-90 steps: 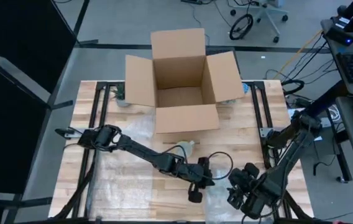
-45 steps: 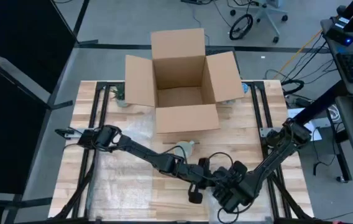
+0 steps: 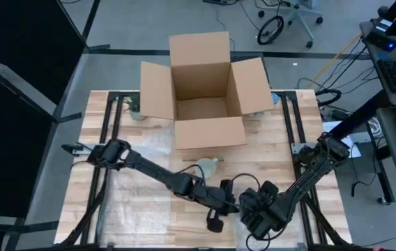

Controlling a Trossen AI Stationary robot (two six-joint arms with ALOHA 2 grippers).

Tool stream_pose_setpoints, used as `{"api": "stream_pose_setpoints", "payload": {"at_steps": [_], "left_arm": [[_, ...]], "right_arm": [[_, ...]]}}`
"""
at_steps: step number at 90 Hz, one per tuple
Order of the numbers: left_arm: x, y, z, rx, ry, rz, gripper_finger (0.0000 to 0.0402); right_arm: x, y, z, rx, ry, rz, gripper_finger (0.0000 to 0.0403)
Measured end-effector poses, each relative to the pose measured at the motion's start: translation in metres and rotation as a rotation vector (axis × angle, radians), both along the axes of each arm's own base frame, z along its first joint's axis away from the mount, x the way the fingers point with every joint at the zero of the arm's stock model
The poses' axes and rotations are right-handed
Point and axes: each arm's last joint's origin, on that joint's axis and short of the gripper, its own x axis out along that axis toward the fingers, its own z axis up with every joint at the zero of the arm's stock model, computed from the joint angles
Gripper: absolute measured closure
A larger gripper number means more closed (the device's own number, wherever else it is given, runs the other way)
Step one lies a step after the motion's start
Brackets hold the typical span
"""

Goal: Wrap mug
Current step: Wrap the red mug with bubble wrap

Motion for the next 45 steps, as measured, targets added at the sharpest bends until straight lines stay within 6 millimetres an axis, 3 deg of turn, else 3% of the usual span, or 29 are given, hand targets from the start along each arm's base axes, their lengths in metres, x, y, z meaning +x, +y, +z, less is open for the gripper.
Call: {"api": "stream_pose_setpoints", "payload": {"at_steps": [17, 45], "left_arm": [[0.011, 0.006, -0.020, 0.005, -0.017, 0.010, 0.0402], [0.014, 0.016, -0.024, 0.001, -0.002, 0.018, 0.0402]], "right_arm": [[0.002, 0.001, 0.000, -0.002, -0.023, 0.019, 0.0163], [0.005, 0.003, 0.004, -0.005, -0.035, 0.036, 0.0163]]}}
